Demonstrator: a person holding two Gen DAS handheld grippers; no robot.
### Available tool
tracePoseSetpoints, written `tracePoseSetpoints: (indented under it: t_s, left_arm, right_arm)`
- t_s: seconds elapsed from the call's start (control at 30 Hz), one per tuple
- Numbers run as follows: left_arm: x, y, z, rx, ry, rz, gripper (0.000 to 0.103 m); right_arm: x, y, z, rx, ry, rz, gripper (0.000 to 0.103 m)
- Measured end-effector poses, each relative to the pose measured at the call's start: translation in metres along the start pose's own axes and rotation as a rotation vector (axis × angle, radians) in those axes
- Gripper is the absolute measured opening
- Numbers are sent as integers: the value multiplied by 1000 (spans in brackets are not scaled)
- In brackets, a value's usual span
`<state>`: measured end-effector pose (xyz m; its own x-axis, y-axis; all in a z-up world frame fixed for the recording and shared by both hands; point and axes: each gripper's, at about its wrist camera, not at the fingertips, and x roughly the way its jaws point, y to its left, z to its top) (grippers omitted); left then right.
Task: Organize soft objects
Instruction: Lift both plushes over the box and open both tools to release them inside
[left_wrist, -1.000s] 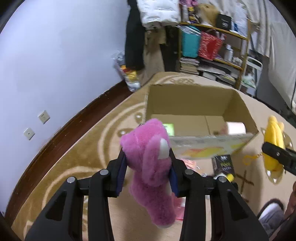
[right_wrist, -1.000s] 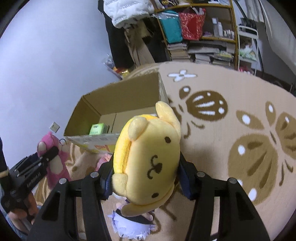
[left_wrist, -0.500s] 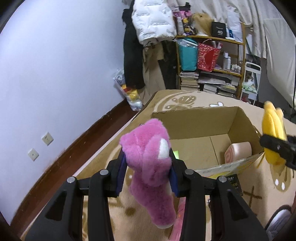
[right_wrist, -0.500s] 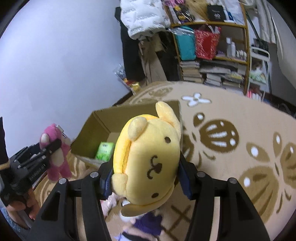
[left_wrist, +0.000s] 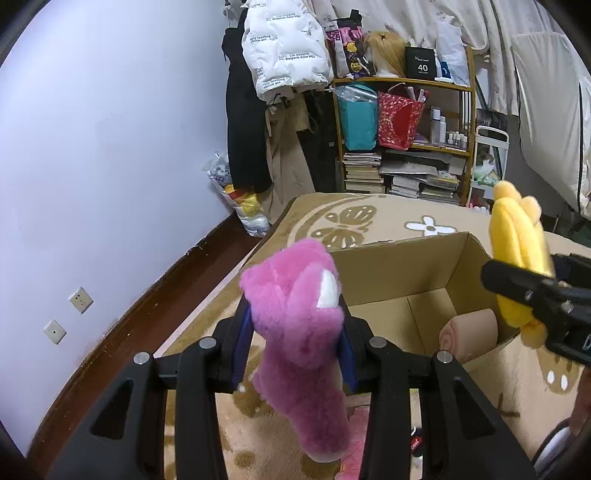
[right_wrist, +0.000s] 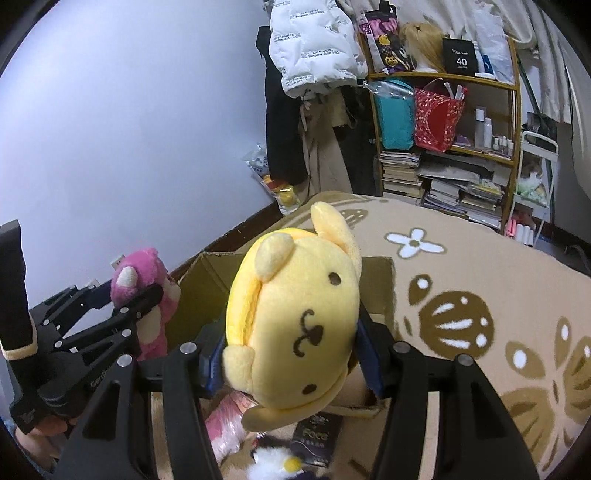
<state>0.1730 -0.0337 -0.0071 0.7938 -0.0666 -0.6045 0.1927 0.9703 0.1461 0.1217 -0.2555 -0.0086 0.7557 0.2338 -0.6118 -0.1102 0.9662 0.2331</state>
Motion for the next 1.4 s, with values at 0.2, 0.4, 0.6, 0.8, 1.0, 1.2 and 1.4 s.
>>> tracePoseSetpoints:
  t_s: [0.2,0.4,0.6,0.8,1.0,1.2,1.4]
  left_arm:
    - [6,-4,12,17,-20,-10,38]
    - [17,-5,25,-1,-15,-17,39]
    - [34,-2,24,-34,54,-55,39]
    - [52,0,14,-54,104,-54,40]
    - [63,-3,8,-25,136,-40,47]
    - [60,-4,8,-13,124,-14,56]
    - [53,2,10,-19,107,16,90]
  right_arm:
    - [10,6,2,-32,-8,9,62]
    - [16,6,4,-41,-9,-10,62]
    - [28,7,1,-54,3,-6,64]
    - [46,5,-7,-50,50,-56,69]
    - [54,-6,-11,-8,85,-56,69]
    - [52,-11,-10,17,81,-42,73]
    - [45,-12,-8,27,50,-36,92]
